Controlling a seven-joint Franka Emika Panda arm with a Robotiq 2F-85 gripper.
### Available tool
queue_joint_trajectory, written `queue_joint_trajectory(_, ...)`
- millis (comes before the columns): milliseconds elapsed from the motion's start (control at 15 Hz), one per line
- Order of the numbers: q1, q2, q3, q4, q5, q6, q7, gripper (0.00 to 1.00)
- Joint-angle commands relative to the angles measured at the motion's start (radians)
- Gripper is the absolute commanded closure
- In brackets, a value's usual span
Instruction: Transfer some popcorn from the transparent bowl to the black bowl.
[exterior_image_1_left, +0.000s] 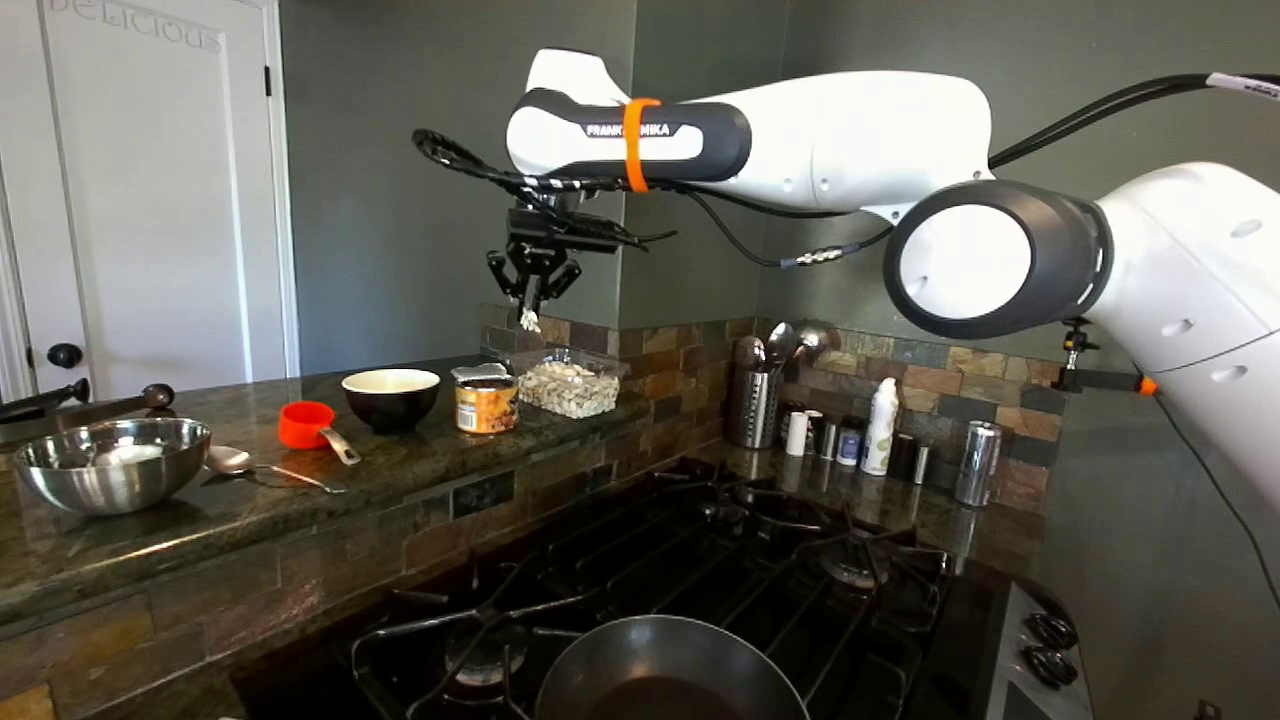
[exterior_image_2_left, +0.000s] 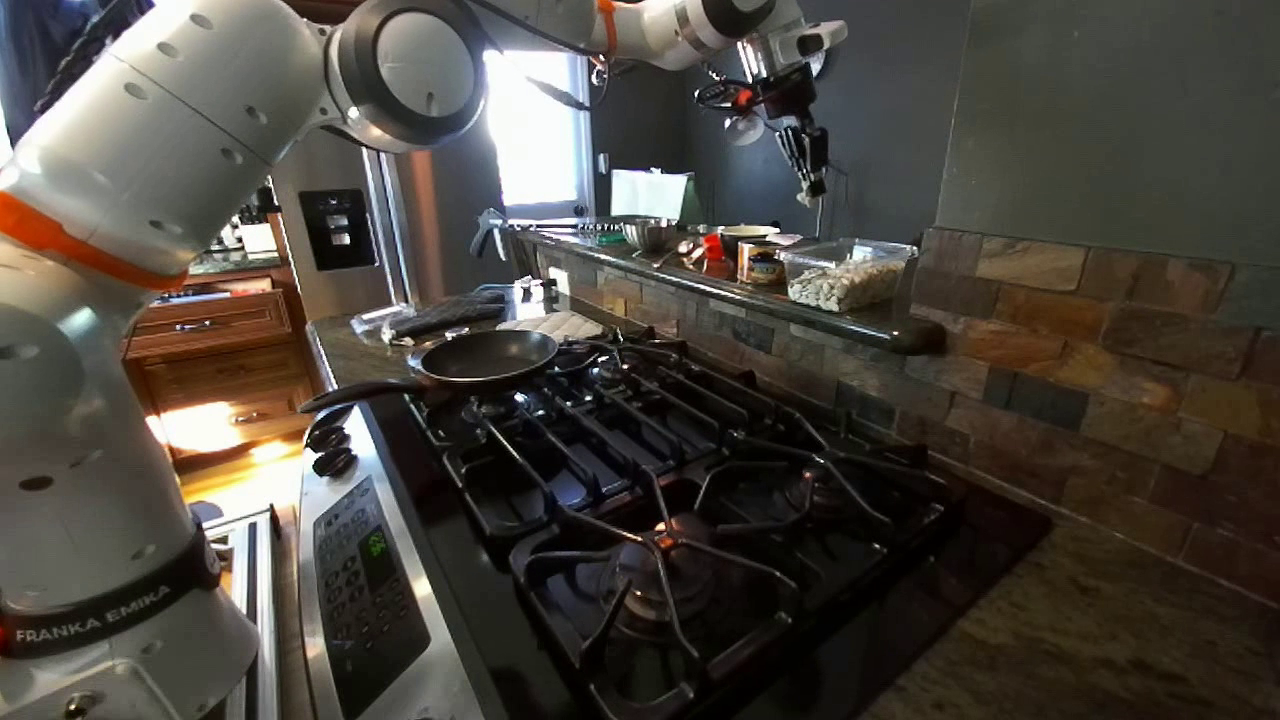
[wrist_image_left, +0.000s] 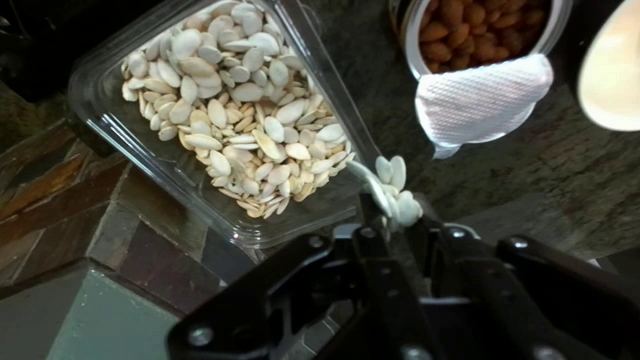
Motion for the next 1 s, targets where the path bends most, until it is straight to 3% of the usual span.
queue_joint_trajectory(0, 0.027, 0.013, 0.024, 0.057, 0.006, -0.063, -0.052, 0.95)
queue_joint_trajectory(933, 0.102, 0.109, 0.077, 0.197, 0.006, -0.074, -0.264, 0.95)
